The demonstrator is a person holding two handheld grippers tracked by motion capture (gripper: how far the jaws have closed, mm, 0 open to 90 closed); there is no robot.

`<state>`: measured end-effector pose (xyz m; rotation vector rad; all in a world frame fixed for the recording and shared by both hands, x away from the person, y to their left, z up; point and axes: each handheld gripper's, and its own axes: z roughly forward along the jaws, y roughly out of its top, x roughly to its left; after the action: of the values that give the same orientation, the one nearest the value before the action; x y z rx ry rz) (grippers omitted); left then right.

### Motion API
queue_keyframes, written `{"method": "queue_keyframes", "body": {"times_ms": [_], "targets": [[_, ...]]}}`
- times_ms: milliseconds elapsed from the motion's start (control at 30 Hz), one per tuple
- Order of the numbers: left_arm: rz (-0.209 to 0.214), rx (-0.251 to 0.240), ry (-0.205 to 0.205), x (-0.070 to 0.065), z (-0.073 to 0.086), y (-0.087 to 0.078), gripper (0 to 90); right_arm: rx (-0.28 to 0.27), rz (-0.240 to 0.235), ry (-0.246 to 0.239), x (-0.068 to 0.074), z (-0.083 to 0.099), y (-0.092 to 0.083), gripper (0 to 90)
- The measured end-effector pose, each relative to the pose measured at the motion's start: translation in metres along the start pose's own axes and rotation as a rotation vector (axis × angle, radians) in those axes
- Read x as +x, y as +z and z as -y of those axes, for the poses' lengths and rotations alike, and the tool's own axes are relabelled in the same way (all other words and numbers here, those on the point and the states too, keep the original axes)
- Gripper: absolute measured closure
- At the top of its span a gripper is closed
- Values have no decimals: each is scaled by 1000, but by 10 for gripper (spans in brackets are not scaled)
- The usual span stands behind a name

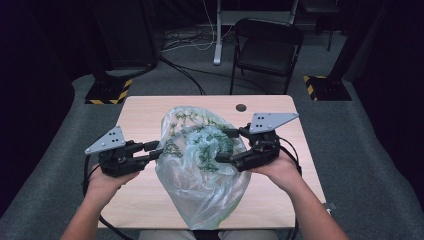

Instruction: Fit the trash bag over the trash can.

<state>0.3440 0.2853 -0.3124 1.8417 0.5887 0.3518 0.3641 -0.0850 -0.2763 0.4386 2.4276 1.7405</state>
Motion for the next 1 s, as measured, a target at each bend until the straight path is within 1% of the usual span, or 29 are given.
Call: {"method": "queue_keyframes", "body": {"times_ms": [100, 200, 300, 400, 500, 567, 600, 667, 733, 800, 933, 1000], "targets": [[-2, -3, -2, 1, 0, -1, 673, 46, 14, -5, -4, 9, 9, 238], [-15, 2, 1, 2, -2, -3, 715, 69, 14, -13, -4, 13, 12, 230], [-19, 8, 3, 3, -1, -5, 742, 40, -3, -25, -1, 9, 4, 227], [-25, 29, 12, 3, 1, -6, 785, 2, -32, -37, 4, 5, -8, 215], [-32, 50, 25, 3, 3, -5, 816, -21, -50, -34, 6, 3, -20, 208], [-35, 55, 25, 3, 5, -5, 821, -41, -28, -37, 6, 4, -28, 236], [-37, 58, 24, 4, 7, -5, 824, -52, -9, -31, 4, 6, -32, 254], [-42, 64, 21, 5, 9, -5, 836, -64, 38, -2, -2, 10, -38, 306], [-47, 64, 16, 7, 10, -6, 838, -58, 79, 39, -10, 16, -41, 339], [-50, 59, 11, 8, 11, -7, 838, -39, 97, 71, -16, 23, -41, 363], [-51, 55, 7, 9, 12, -6, 833, -2, 141, 88, -24, 34, -36, 407], [-48, 55, 6, 9, 13, -5, 832, 0, 153, 103, -27, 38, -35, 466]]}}
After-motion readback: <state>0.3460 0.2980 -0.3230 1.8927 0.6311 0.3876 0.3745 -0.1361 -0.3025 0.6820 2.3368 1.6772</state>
